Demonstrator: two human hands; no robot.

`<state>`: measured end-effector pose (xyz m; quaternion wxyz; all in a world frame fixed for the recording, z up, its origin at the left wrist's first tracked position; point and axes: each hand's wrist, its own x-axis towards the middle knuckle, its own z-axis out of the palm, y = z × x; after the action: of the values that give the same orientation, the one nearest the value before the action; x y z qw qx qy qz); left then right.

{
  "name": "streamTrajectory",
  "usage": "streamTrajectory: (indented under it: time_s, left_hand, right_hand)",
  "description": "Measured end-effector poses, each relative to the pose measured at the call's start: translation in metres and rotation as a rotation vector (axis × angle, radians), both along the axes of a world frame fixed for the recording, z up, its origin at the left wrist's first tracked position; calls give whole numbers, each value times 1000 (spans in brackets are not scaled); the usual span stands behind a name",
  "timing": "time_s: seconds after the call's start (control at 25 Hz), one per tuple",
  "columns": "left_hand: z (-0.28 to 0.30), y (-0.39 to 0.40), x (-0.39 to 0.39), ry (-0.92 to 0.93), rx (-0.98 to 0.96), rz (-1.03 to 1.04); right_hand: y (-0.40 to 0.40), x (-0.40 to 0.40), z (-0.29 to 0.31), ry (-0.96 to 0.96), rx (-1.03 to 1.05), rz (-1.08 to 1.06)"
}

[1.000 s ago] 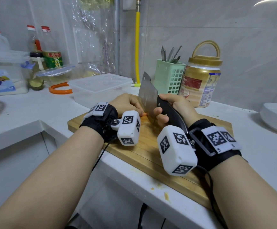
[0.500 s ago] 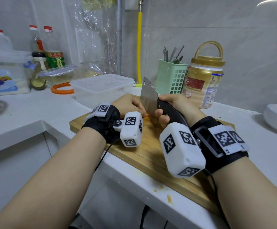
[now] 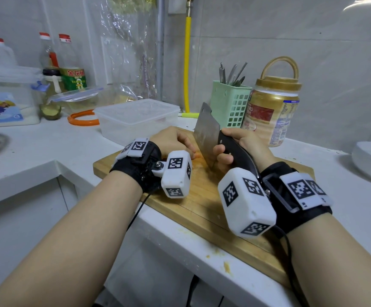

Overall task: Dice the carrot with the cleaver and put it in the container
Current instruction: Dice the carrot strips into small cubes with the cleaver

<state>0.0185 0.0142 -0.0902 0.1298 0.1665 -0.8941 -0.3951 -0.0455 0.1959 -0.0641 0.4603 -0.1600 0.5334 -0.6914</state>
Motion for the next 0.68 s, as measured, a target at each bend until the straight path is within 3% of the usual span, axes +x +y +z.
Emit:
streamTrajectory:
  time_s: [0.68]
  left_hand:
    - [5,6,4,11,-20,-50]
  right_hand:
    - [-2,7,2,21,-9,44]
